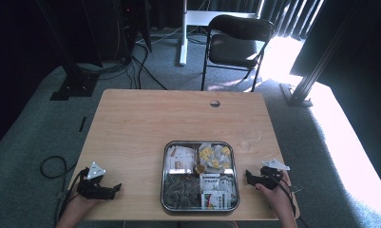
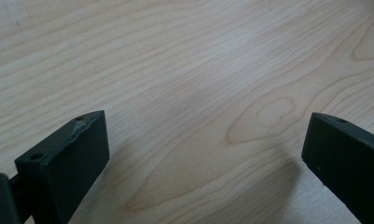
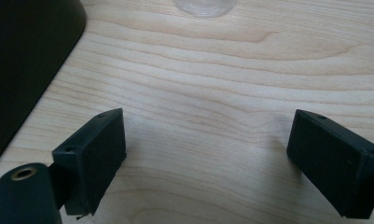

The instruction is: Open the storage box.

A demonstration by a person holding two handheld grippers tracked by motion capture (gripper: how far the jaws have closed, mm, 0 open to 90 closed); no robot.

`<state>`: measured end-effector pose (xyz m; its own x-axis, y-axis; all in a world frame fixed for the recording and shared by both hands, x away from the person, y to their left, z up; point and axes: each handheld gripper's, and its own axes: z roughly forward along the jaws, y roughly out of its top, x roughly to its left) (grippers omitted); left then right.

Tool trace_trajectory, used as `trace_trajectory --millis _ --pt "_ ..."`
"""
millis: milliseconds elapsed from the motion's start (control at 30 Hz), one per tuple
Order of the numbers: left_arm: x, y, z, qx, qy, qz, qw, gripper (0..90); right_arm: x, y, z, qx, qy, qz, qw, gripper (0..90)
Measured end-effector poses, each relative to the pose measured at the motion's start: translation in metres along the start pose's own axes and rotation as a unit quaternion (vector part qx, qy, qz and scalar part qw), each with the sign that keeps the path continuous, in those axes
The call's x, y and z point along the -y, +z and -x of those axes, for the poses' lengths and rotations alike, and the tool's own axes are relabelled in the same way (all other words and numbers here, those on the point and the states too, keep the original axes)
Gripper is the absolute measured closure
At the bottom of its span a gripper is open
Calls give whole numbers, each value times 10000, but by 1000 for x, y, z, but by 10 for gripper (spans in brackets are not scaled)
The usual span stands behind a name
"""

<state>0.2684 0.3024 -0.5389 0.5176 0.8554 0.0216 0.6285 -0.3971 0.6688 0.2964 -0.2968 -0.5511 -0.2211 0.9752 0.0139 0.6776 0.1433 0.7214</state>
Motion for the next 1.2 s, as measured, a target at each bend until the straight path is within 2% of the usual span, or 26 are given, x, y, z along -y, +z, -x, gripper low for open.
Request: trace_trajectory --millis 67,100,167,367,433,500,533,667,800,833,967,1200 --pt "-2 -2 -1 69 -47 71 9999 9 0 0 0 1 3 -2 10000 108" --pt "-2 -3 -1 38 -49 98 9999 9 0 0 0 2 3 -2 10000 108" --pt "-4 -5 -2 134 -67 134 9998 9 0 0 0 1 1 -3 10000 108" --pt "-6 -5 1 201 -39 167 9997 9 0 0 0 2 1 -3 10000 108" --pt "-8 -7 3 200 -3 230 9995 9 0 0 0 2 2 -2 10000 108" --pt "-12 -9 5 299 1 303 9991 9 0 0 0 1 1 -3 10000 108" --pt "-13 -10 7 269 11 358 9990 10 0 0 0 1 3 -4 10000 108" --pt "-22 -13 15 241 240 415 9986 13 0 0 0 1 2 -4 10000 108" --pt "-26 -13 18 260 320 416 9983 13 0 0 0 1 2 -2 10000 108" --pt "-27 -14 19 353 302 426 9980 13 0 0 0 1 4 -4 10000 108" --pt "-34 -17 23 408 352 531 9971 13 0 0 0 1 3 -3 10000 108" --pt "-51 -26 36 632 520 789 9935 13 0 0 0 1 4 -3 10000 108"
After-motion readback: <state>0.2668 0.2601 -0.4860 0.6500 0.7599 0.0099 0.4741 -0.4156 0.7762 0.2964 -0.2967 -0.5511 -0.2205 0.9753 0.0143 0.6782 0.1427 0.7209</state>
